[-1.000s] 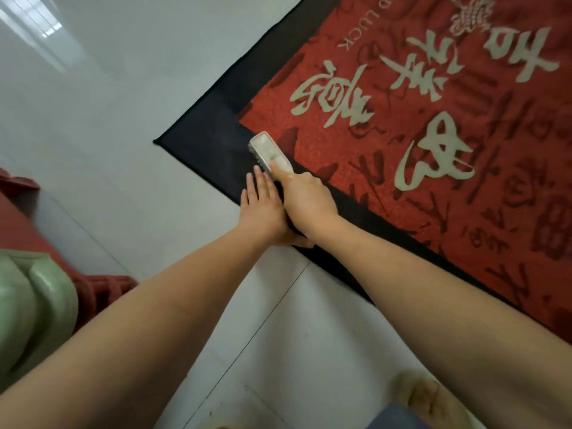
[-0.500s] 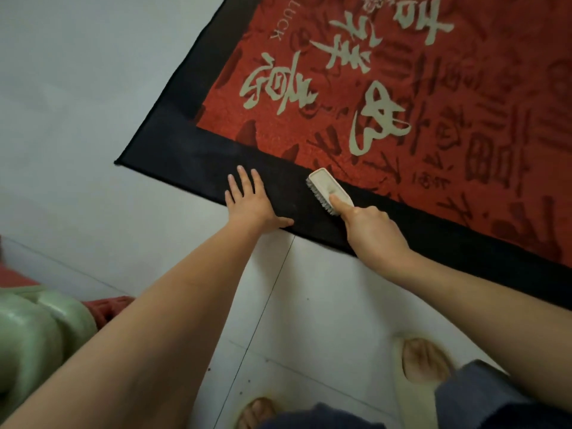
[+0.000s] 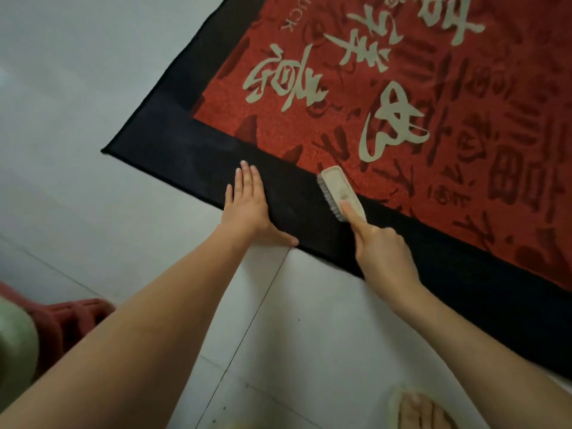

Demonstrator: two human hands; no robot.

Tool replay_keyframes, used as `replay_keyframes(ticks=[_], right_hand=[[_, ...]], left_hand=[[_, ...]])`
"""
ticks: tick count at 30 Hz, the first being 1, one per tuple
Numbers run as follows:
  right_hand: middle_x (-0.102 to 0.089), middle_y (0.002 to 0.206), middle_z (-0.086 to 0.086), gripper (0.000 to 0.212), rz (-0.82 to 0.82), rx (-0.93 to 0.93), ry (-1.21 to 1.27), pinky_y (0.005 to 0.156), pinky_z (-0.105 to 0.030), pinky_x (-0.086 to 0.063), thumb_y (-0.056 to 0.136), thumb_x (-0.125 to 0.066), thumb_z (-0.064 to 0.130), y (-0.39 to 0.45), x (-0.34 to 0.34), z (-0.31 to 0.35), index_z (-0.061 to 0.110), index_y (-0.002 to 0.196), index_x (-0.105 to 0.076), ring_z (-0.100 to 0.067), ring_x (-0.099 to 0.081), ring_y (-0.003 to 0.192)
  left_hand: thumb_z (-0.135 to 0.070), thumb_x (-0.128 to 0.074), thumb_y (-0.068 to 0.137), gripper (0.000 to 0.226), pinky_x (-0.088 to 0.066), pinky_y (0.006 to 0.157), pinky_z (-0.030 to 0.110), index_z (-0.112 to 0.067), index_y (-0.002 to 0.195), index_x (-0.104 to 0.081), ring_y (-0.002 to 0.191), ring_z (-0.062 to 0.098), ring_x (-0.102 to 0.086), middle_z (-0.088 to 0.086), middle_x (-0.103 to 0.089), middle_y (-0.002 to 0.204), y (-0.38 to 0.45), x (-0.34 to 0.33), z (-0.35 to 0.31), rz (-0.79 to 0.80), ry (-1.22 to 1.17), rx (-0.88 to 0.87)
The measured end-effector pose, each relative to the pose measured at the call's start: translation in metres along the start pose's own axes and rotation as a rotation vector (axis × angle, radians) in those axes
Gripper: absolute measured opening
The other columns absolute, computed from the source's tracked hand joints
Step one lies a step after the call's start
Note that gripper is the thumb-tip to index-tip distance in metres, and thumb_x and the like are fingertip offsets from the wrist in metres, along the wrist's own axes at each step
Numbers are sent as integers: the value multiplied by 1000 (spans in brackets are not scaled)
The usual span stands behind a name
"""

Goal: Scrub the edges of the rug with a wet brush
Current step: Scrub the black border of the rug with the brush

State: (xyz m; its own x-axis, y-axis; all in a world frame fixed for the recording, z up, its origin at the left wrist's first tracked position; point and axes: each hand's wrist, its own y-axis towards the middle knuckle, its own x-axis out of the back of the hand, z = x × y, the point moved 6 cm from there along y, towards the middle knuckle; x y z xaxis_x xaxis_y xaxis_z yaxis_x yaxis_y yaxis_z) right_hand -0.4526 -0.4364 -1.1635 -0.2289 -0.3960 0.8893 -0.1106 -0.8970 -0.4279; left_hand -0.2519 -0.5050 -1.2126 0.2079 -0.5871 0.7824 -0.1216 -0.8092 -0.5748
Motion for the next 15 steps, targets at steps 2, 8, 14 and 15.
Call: replay_keyframes(ticks=[2, 8, 14, 15], right_hand=[[-50, 83, -11, 67, -20, 39, 29, 68, -38, -41, 99, -33, 8, 15, 2, 31, 44, 152, -12, -31, -56, 79], [-54, 84, -12, 70, -11, 290, 11, 67, -40, -42, 99, -35, 10, 42, -9, 60, 47, 151, -6, -32, -57, 77], [-58, 83, -16, 60, -92, 120, 194, 67, -38, -39, 101, -37, 13, 44, 0, 34, 42, 151, -19, -36, -59, 80], [-60, 90, -16, 62, -59, 167, 159, 69, -38, -40, 101, -37, 13, 39, -5, 50, 43, 151, -17, -36, -59, 85]], left_hand=[[-71, -81, 53, 160, 12, 118, 43, -4, 146, 31, 144, 26, 32, 13, 39, 153, 2, 1, -2, -6, -1, 32], [-72, -79, 55, 157, 9, 121, 42, -5, 147, 30, 145, 23, 29, 11, 37, 155, 1, 4, 0, -2, 5, 19], [-72, -80, 54, 159, 11, 120, 41, -7, 147, 31, 144, 23, 31, 9, 38, 154, 3, 8, 1, -17, -20, 19], [-72, -80, 53, 159, 11, 119, 41, -7, 148, 30, 144, 22, 31, 9, 38, 155, 2, 7, 1, -22, -29, 17]])
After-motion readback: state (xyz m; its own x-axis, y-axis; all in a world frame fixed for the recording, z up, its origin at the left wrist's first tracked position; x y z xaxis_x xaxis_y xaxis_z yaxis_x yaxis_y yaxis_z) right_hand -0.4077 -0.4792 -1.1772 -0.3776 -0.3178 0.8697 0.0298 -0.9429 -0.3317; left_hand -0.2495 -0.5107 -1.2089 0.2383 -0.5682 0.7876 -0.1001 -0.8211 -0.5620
